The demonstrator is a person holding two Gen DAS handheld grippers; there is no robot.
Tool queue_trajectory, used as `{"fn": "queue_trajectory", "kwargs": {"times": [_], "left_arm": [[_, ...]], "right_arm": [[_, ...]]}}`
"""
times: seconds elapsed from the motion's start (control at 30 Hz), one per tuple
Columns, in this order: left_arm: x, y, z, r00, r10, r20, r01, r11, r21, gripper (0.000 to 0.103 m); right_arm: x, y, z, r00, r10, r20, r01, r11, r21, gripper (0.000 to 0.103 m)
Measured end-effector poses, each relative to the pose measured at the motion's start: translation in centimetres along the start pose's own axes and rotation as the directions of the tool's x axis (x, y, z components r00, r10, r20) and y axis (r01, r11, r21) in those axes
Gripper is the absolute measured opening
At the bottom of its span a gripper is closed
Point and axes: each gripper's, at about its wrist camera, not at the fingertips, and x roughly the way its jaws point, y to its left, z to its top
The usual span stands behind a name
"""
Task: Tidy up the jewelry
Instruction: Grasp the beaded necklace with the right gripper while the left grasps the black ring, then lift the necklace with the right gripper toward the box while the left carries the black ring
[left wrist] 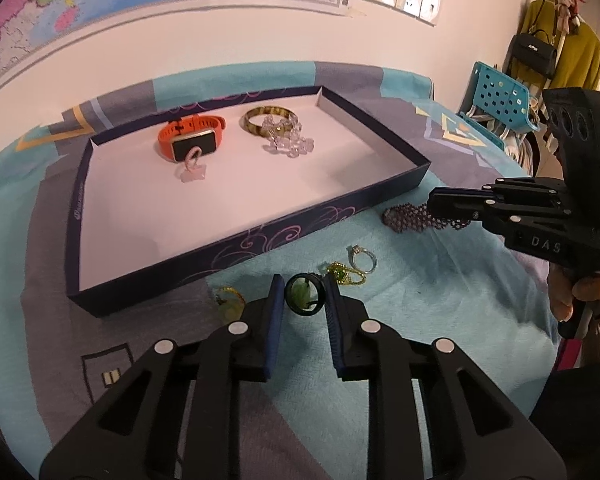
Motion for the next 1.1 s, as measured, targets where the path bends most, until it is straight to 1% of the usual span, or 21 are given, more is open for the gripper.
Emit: {"fn": "queue_trajectory", "kwargs": {"times": [0.07,0.17,0.37,0.73,0.93,1.03,1.1], "left_arm": [[-0.4,0.1,0.1,1.0,0.001,0.008,-0.001,1.0,-0.004,0.021],[-1.1,0.1,0.2,1.0,0.005,0.024,-0.005,1.0,-0.005,0.021],[-2.1,0.1,0.6,0.999,0.01,0.051,-0.01,1.0,-0.005,0.021],[-3.1,0.5,0.9,0.997,0.012,0.077,-0.011,1.0,-0.012,0.021],[-3.6,0.8,1.6,0.995,0.025,0.099,-0.025,1.0,-0.009,0.021],[-3.6,1.1,2.1,0.994,0.028,0.104,-0.028,1.0,-0.008,0.021],[-3.5,1.2,2.4,0.994,0.028,0.106,-0.028,1.0,-0.008,0.021]], "right_arm": [[-0.5,0.1,0.4,1.0,0.013,0.015,-0.013,1.0,0.0,0.003],[-1.1,0.6,1.0,0.999,0.018,0.036,-0.017,1.0,-0.014,0.001],[-2.2,0.9,2.1,0.997,0.022,0.069,-0.02,0.999,-0.034,0.001],[-3.5,1.6,3.7,0.993,0.047,0.109,-0.041,0.997,-0.059,0.0],[-3.7,2.4,5.0,0.99,0.059,0.129,-0.048,0.995,-0.085,0.0],[-3.5,2.6,5.5,0.99,0.054,0.13,-0.042,0.994,-0.096,0.0],[-3.2,2.6,5.3,0.993,0.064,0.102,-0.053,0.993,-0.104,0.001]]}}
